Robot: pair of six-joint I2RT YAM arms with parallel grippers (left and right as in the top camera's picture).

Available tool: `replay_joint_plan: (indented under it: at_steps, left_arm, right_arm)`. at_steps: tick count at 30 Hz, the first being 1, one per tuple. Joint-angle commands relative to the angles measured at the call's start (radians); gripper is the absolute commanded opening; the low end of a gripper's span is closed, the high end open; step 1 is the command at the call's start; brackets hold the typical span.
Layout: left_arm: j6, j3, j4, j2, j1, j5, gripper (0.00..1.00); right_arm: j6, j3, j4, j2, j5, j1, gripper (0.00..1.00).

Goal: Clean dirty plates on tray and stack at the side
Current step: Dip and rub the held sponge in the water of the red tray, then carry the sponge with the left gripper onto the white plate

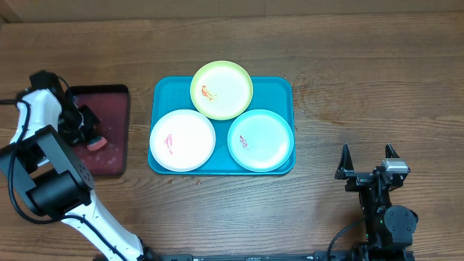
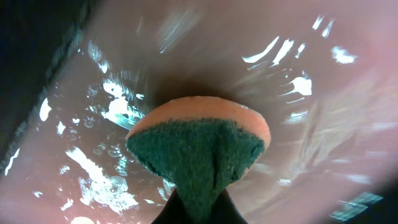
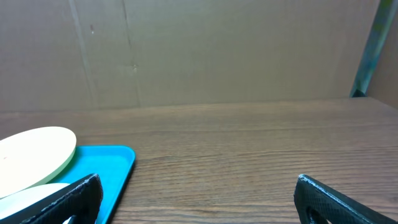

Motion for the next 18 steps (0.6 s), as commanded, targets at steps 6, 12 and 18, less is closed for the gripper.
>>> replay_joint_plan:
  at_steps: [6,12,18]
  left_arm:
    - [-0.008,0.244,-0.142,-0.018,-0.005,0.130,0.04]
    - [-0.011,0.068,-0.004,-0.010,-0.023,0.020,0.04]
    - [-0.010,0.079,-0.036,-0.019,-0.023,0.034,0.04]
  right_arm:
    - [-0.001,-0.011,0.006,-0.006,0.006,-0.003,1.00]
    - [-0.001,-0.011,0.006,-0.006,0.006,-0.003,1.00]
    - [-0.001,-0.011,0.006,-0.006,0.006,-0.003,1.00]
